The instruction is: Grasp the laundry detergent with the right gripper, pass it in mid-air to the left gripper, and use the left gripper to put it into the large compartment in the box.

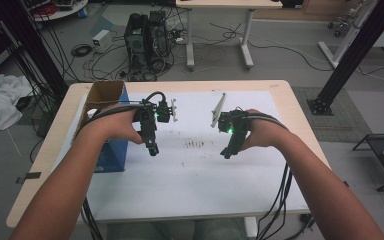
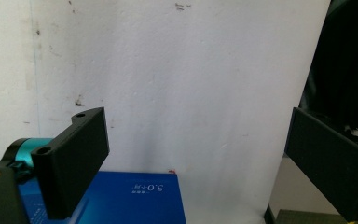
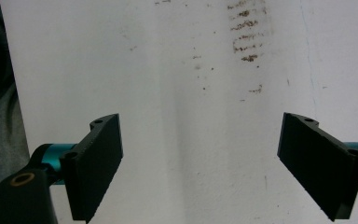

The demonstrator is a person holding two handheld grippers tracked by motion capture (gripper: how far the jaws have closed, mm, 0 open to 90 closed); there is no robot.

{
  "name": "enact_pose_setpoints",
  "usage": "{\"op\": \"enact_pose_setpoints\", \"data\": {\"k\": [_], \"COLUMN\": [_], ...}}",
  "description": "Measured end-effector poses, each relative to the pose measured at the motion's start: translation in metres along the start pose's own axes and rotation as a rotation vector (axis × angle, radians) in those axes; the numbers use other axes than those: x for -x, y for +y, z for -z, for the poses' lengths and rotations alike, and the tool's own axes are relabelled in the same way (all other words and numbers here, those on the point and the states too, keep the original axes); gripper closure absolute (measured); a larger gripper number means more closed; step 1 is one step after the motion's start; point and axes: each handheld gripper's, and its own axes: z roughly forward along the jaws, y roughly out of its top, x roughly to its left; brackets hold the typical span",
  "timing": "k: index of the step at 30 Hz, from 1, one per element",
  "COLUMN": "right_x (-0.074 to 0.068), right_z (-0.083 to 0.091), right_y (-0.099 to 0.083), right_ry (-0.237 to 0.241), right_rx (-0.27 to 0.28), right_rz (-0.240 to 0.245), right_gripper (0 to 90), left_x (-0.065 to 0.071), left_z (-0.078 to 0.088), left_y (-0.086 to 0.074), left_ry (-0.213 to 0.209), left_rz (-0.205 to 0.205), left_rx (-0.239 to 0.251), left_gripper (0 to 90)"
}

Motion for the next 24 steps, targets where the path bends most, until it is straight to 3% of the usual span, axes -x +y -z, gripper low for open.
{"op": "enact_pose_setpoints", "data": {"k": [24], "right_x": [0.0012], "right_z": [0.0022], "right_y": [-0.0030], "right_ry": [0.000], "right_rx": [0.004], "right_rz": [-0.003], "right_gripper": [13.1], "left_x": [0.0004], "left_z": [0.0006], "left_y": [0.0056], "left_ry": [-0.001], "left_rz": [-0.010], "left_rx": [0.000], "left_gripper": [6.2]}}
